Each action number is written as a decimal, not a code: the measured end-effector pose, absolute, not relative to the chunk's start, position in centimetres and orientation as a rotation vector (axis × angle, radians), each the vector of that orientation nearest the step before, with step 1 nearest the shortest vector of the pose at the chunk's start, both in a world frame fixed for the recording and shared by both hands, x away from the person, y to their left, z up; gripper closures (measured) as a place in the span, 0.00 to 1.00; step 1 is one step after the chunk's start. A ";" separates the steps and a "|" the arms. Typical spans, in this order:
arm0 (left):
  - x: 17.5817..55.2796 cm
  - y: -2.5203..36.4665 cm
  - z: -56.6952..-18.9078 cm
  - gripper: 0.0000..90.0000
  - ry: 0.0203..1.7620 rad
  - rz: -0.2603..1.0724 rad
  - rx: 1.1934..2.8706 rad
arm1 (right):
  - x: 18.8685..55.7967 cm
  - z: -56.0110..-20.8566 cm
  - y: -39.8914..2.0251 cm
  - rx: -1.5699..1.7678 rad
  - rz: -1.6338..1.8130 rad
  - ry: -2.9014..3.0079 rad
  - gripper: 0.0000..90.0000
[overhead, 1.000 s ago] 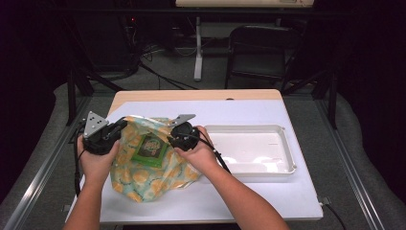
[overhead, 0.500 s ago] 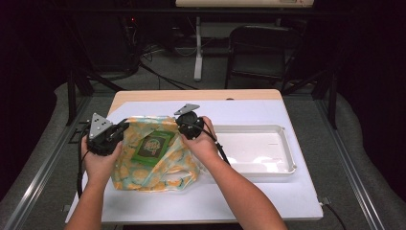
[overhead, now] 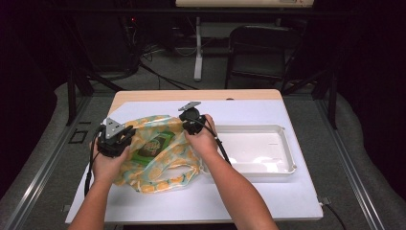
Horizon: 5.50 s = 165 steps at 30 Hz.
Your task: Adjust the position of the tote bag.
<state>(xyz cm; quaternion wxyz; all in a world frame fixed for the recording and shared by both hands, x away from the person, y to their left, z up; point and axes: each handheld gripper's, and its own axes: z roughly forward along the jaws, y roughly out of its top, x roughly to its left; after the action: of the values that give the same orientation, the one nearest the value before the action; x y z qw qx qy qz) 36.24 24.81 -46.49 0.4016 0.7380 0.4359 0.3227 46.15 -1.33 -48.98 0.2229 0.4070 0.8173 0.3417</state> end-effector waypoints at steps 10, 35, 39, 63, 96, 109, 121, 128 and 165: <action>34.3 26.0 -42.5 0.69 1.033 0.585 1.819 | 46.5 -49.2 -1.6 1.165 0.969 2.259 0.95; 35.8 24.1 -49.1 0.59 1.102 0.594 2.062 | 46.6 -50.0 -1.5 1.176 0.982 2.283 0.92; 36.1 23.7 -50.1 0.59 1.097 0.577 2.096 | 46.6 -50.2 -1.3 1.172 0.976 2.289 0.91; 36.0 21.2 -52.5 0.54 1.021 0.639 2.179 | 46.3 -50.2 -1.2 1.165 0.977 2.290 0.89; 36.0 21.4 -52.9 0.95 0.985 0.972 2.297 | 46.1 -49.8 -1.7 1.168 0.995 2.289 0.88; 38.8 24.8 -50.8 1.00 1.133 0.860 2.074 | 45.0 -49.8 -0.9 1.109 1.028 2.309 0.78; 40.4 25.7 -49.3 1.00 1.146 0.762 1.958 | 40.0 -44.8 -2.5 0.952 1.251 2.158 0.61; 40.9 25.2 -49.6 1.00 1.148 0.723 1.968 | 39.9 -45.2 -2.0 0.959 1.258 2.293 0.57; 42.4 25.3 -49.5 1.00 1.199 0.706 1.943 | 32.9 -51.4 0.3 0.779 1.121 2.564 0.67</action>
<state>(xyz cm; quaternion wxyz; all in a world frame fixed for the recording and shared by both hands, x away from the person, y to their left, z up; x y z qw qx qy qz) 42.39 25.26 -49.48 0.3671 0.7563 0.4667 0.2748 32.85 0.26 -51.36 0.1179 0.2662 0.8765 0.3833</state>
